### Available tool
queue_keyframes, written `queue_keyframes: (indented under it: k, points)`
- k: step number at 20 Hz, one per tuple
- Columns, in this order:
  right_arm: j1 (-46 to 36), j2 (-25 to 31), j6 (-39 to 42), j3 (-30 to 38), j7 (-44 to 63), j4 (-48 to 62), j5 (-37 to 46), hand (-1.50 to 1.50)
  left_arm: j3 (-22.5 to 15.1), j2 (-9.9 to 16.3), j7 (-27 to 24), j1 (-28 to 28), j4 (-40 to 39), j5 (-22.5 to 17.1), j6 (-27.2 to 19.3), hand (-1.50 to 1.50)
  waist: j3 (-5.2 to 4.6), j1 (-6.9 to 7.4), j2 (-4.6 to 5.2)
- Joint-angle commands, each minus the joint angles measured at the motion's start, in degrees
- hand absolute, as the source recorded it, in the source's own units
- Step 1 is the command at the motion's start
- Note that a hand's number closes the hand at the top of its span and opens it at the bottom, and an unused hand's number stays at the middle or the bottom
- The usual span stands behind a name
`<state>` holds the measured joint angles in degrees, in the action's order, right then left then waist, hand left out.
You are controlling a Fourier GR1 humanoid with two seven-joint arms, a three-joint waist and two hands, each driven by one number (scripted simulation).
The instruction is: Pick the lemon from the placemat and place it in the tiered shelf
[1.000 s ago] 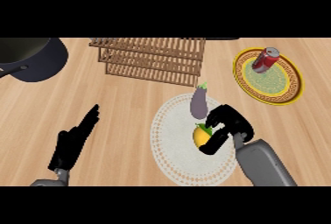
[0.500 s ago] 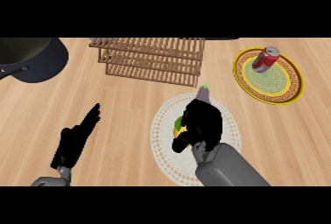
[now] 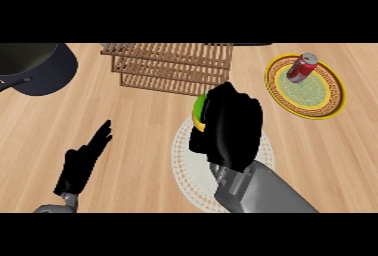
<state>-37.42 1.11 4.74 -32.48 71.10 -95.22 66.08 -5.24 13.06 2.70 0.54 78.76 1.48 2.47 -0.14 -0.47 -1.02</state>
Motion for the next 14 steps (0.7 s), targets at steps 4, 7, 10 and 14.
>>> queue_keyframes:
  k: [4, 7, 10, 14]
  points:
    - [-10.1, -1.1, 5.0, 5.3, 14.1, -5.2, 5.3, 1.50, -1.2, -0.8, -0.6, -2.1, 0.9, 0.5, 0.2, 0.00, 0.03, 0.98, 0.26]
    - [-19.0, -1.1, 7.9, 11.0, 13.7, 1.0, 4.6, 1.50, -0.8, -0.5, -0.3, -0.2, -0.6, 0.5, 0.8, 0.00, 0.00, 1.42, 0.71]
    - [-19.9, -1.1, 5.2, 13.2, 11.9, 6.6, 5.4, 1.50, -1.3, -1.6, -0.5, 0.1, -0.2, 1.3, -0.3, 0.00, 0.04, 1.55, 0.95]
    - [-29.9, -1.1, 5.4, 23.4, 5.9, 16.8, 6.6, 1.50, -0.1, 0.1, -1.3, 1.6, -2.3, 1.3, 0.8, 0.00, 0.01, 1.68, 1.27]
